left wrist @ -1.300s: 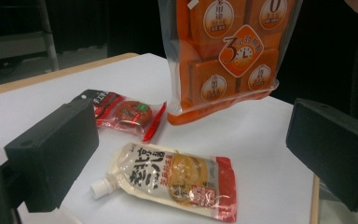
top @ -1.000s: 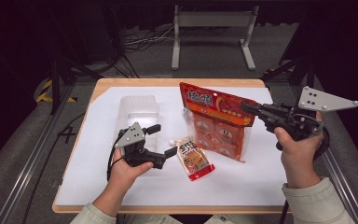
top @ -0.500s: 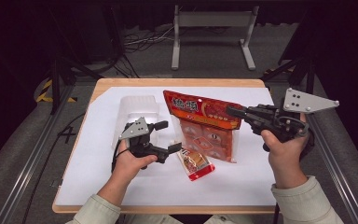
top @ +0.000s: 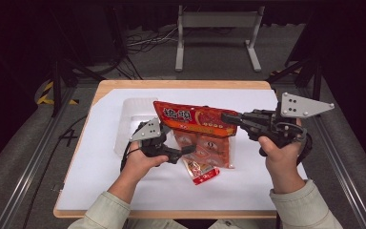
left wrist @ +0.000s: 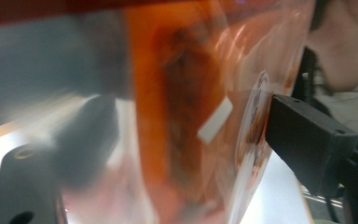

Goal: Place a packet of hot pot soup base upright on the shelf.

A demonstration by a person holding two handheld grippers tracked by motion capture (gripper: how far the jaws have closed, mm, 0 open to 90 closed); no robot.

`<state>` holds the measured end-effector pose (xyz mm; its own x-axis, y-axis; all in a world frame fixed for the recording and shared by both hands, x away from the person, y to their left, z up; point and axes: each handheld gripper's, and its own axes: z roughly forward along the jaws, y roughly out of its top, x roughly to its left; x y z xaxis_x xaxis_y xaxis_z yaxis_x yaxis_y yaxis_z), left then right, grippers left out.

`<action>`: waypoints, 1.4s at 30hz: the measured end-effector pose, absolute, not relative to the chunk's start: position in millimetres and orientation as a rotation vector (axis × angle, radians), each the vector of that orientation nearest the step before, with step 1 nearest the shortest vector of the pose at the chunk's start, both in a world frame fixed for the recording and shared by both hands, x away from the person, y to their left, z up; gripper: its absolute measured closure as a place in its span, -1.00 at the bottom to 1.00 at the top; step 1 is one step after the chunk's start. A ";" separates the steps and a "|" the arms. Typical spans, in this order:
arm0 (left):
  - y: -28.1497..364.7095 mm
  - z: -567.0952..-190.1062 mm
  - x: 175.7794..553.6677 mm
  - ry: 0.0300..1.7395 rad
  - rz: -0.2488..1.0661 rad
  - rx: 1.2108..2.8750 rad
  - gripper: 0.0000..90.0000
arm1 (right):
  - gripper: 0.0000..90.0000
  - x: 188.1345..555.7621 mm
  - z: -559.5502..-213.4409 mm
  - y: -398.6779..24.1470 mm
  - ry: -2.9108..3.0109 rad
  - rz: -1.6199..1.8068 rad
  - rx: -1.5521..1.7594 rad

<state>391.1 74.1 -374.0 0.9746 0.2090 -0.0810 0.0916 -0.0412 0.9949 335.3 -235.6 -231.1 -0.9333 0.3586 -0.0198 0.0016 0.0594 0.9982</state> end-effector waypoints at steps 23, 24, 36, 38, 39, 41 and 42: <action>70.4 -369.5 380.7 0.074 -0.015 1.695 0.56 | 1.00 342.5 -242.2 -245.7 2.037 2.064 0.377; 70.5 -369.5 380.6 0.075 -0.016 1.695 0.56 | 1.00 342.7 -242.5 -245.9 2.038 2.067 0.376; 72.3 -367.6 378.7 0.087 0.000 1.703 0.57 | 1.00 344.4 -242.2 -245.7 2.043 2.048 0.394; 72.7 -367.7 379.1 0.092 0.015 1.701 0.57 | 1.00 344.5 -241.7 -245.4 2.040 2.038 0.396; 73.0 -367.7 379.3 0.094 0.017 1.701 0.57 | 1.00 344.5 -241.5 -245.2 2.039 2.029 0.399; 73.4 -367.7 379.0 0.098 0.007 1.699 0.57 | 1.00 345.3 -241.5 -245.0 2.035 2.017 0.413; 73.3 -367.4 378.5 0.101 0.001 1.695 0.57 | 0.99 346.1 -241.7 -245.1 2.035 2.022 0.414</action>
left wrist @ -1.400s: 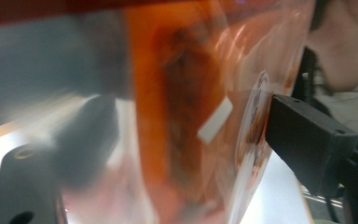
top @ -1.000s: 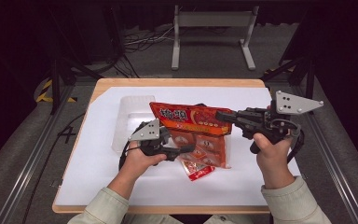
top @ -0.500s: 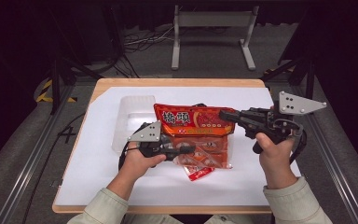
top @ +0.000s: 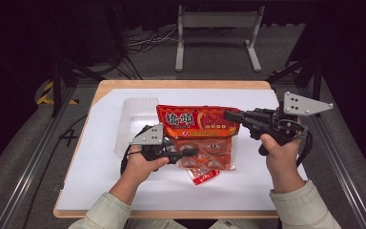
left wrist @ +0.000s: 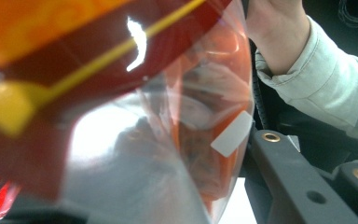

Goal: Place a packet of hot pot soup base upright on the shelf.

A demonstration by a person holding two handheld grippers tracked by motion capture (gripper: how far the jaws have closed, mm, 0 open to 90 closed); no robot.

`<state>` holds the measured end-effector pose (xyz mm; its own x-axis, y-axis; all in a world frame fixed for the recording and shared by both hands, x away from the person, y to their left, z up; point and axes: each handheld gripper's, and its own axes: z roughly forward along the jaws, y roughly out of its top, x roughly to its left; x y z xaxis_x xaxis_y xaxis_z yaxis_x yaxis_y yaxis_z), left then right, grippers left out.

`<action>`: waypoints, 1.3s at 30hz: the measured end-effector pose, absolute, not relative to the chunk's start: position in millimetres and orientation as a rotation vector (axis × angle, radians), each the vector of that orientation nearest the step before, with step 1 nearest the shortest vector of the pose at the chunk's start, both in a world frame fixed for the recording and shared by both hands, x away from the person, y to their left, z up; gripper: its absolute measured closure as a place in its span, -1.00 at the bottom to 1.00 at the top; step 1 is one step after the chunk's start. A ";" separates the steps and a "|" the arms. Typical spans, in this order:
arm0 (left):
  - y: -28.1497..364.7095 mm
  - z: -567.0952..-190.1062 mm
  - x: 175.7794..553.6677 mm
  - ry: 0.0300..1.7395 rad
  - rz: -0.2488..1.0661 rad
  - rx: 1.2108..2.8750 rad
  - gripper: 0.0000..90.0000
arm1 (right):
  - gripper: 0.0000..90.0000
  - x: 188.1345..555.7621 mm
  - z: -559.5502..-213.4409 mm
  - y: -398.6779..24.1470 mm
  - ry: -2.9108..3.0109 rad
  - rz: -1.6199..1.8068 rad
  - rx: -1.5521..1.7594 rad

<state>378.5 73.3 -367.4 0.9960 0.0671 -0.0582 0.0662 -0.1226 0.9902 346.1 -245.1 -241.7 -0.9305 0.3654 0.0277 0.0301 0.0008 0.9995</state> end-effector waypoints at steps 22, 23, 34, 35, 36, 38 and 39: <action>78.2 -347.1 373.9 0.167 0.033 1.709 0.57 | -0.12 332.8 -275.9 -296.3 1.831 1.854 0.663; 78.0 -345.8 374.2 0.169 0.034 1.711 0.57 | -0.12 333.1 -277.4 -300.6 1.826 1.862 0.681; 81.3 -320.5 380.4 0.210 0.095 1.703 0.57 | -0.06 343.9 -304.9 -317.7 1.896 1.721 0.802; 82.6 -317.1 381.8 0.221 0.098 1.704 0.57 | -0.06 345.0 -307.7 -317.9 1.904 1.710 0.823; 83.9 -314.8 383.7 0.228 0.098 1.702 0.57 | -0.04 347.1 -313.0 -318.7 1.914 1.686 0.836; 86.5 -311.1 387.6 0.249 0.111 1.696 0.57 | -0.02 350.2 -321.5 -319.6 1.926 1.670 0.859; 87.9 -309.3 389.6 0.260 0.120 1.697 0.57 | -0.01 351.6 -325.6 -319.7 1.932 1.667 0.876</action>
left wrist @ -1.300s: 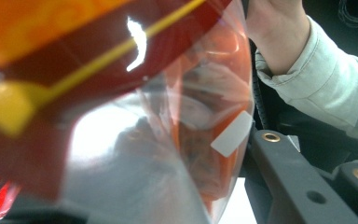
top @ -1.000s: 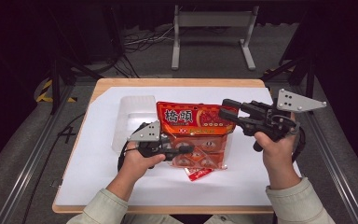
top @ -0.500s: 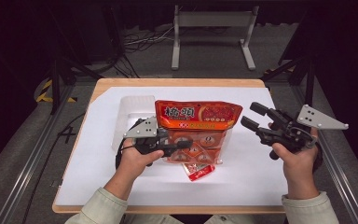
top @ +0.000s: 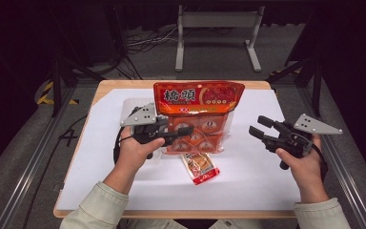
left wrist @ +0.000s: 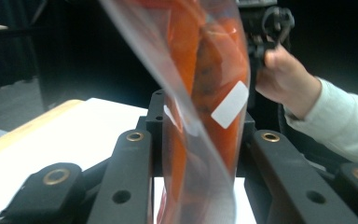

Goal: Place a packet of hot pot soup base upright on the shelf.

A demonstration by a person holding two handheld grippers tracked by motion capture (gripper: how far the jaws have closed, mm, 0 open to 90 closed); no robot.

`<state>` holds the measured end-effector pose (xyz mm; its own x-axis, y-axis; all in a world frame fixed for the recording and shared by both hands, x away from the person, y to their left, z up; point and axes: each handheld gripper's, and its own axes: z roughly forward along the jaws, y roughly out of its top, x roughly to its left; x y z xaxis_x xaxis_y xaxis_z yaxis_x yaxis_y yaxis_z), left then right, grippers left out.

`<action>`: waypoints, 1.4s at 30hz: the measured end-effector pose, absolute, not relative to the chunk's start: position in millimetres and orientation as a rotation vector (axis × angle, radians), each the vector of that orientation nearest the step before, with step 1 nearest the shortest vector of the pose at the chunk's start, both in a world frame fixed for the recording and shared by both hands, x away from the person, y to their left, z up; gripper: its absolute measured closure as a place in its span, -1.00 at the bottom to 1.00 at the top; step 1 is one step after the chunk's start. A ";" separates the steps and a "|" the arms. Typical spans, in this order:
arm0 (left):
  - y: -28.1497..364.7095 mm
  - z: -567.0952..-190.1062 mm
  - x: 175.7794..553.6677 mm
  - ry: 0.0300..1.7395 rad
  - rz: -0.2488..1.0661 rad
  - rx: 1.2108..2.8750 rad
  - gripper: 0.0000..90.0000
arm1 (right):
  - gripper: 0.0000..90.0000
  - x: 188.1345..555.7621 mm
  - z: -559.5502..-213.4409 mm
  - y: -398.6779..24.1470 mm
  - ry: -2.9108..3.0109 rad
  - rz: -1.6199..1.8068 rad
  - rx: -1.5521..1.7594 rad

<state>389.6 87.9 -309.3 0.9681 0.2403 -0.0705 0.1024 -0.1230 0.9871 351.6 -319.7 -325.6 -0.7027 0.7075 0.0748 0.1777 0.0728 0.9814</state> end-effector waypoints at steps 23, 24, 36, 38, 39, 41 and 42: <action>135.3 -296.9 437.4 0.423 0.299 1.615 0.57 | 0.01 373.0 -383.8 -333.8 1.995 1.570 1.070; 136.4 -297.0 438.8 0.427 0.298 1.611 0.57 | 0.01 373.2 -384.5 -333.7 1.993 1.571 1.070; 161.6 -302.6 464.9 0.522 0.379 1.597 0.57 | 0.01 373.9 -386.5 -335.9 1.987 1.587 1.068; 166.7 -304.1 468.5 0.537 0.390 1.593 0.57 | 0.01 373.7 -386.6 -335.0 1.987 1.590 1.066; 169.1 -304.8 469.5 0.544 0.396 1.588 0.57 | 0.01 373.6 -386.6 -334.8 1.988 1.592 1.062; 174.4 -305.7 471.8 0.554 0.405 1.580 0.57 | 0.01 373.9 -386.9 -335.0 1.985 1.596 1.062; 175.9 -306.0 472.5 0.557 0.407 1.577 0.57 | 0.01 374.1 -387.3 -335.2 1.987 1.594 1.063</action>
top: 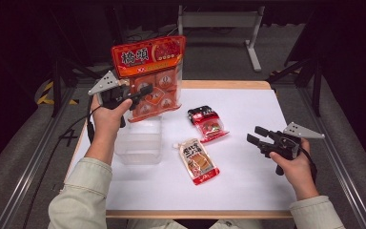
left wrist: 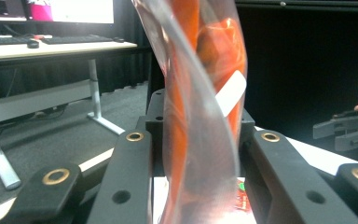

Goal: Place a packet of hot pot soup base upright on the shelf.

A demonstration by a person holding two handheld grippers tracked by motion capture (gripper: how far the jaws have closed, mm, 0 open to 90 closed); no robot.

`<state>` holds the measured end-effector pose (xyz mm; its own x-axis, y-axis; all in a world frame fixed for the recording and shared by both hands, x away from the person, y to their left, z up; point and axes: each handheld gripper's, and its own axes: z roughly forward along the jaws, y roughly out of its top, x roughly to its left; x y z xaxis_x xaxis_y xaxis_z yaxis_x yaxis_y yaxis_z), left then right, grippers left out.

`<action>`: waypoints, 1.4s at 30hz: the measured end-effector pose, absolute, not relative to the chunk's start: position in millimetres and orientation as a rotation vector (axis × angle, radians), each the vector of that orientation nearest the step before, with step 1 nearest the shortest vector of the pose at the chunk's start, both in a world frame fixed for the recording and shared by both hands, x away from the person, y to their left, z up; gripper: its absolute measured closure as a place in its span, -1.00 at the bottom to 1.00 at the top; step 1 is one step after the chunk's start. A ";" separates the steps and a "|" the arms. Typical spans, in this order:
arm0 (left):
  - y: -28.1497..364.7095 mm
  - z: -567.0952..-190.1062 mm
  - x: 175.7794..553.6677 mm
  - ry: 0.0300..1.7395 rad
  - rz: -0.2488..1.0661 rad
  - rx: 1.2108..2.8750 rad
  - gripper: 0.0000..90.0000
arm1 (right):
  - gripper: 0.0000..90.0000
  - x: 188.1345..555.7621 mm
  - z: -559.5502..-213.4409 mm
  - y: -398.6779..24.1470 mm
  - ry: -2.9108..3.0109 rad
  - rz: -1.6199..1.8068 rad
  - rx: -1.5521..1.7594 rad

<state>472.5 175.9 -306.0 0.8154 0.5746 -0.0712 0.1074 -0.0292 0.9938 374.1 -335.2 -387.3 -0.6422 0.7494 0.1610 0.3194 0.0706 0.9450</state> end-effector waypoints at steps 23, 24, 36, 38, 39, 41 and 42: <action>203.9 -343.4 483.5 0.669 0.438 1.530 0.57 | 0.01 376.7 -392.0 -330.6 2.011 1.636 1.082; 204.1 -344.7 483.9 0.670 0.442 1.535 0.57 | 0.01 376.9 -392.3 -329.6 2.017 1.633 1.080; 204.7 -355.7 485.4 0.684 0.419 1.550 0.57 | 0.01 376.3 -393.5 -326.3 2.033 1.639 1.069; 206.7 -355.8 485.2 0.683 0.417 1.555 0.57 | 0.01 376.2 -393.6 -326.3 2.032 1.640 1.072; 207.6 -355.9 484.5 0.690 0.412 1.554 0.57 | 0.01 376.0 -393.7 -326.2 2.033 1.640 1.072; 208.7 -355.8 484.4 0.689 0.419 1.553 0.57 | 0.01 375.9 -393.9 -326.2 2.034 1.640 1.071; 210.7 -355.6 482.9 0.699 0.422 1.551 0.57 | 0.01 375.8 -394.0 -326.2 2.035 1.640 1.070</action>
<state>482.9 210.7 -355.6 0.7438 0.6535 -0.1405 0.1796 0.0071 0.9837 375.8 -326.2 -394.0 -0.6701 0.7137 0.2042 0.3514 0.0628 0.9341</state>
